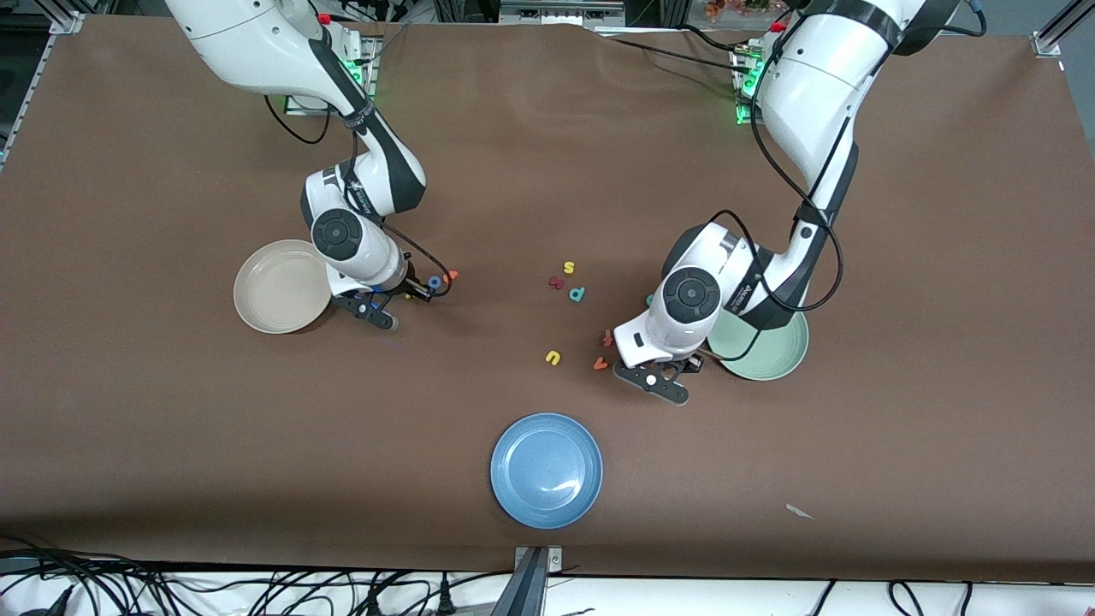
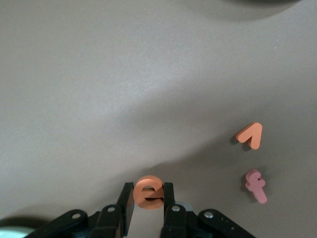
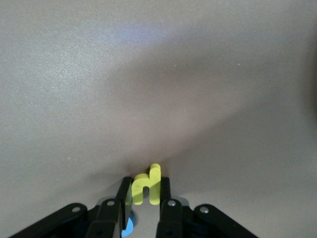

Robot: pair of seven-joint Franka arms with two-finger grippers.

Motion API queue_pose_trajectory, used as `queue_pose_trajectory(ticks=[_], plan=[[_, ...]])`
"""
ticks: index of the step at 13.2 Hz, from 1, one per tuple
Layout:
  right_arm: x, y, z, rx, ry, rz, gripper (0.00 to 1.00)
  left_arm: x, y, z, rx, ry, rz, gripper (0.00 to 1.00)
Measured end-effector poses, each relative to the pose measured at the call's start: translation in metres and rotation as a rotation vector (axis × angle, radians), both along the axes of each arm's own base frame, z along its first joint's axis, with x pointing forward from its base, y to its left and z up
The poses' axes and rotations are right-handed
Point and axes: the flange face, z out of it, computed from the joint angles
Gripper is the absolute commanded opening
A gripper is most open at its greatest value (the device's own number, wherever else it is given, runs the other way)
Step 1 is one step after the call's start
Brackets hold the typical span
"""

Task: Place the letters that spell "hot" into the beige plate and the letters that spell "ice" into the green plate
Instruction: 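Grasp the yellow h with the right gripper while the left gripper lifts, then lower the e and h onto the green and white plates with both grippers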

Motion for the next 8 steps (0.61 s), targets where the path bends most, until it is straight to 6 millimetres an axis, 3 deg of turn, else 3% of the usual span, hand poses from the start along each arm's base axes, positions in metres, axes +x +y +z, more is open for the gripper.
queue_pose_trajectory(ticks=[2, 4, 6, 8], plan=[[0.002, -0.002, 0.002, -0.005, 0.004, -0.003, 0.16, 0.001, 0.01, 0.002, 0.008, 0.009, 0.015, 0.06], [0.012, -0.012, 0.023, -0.029, 0.04, -0.01, 0.16, -0.001, 0.023, 0.003, 0.016, 0.02, 0.029, 0.06], [0.028, -0.031, 0.069, -0.06, 0.105, 0.015, 0.16, -0.007, 0.037, 0.006, 0.025, 0.034, 0.041, 0.06], [0.038, -0.067, 0.112, -0.073, 0.16, 0.075, 0.16, -0.016, 0.042, 0.01, 0.034, 0.045, 0.041, 0.06]])
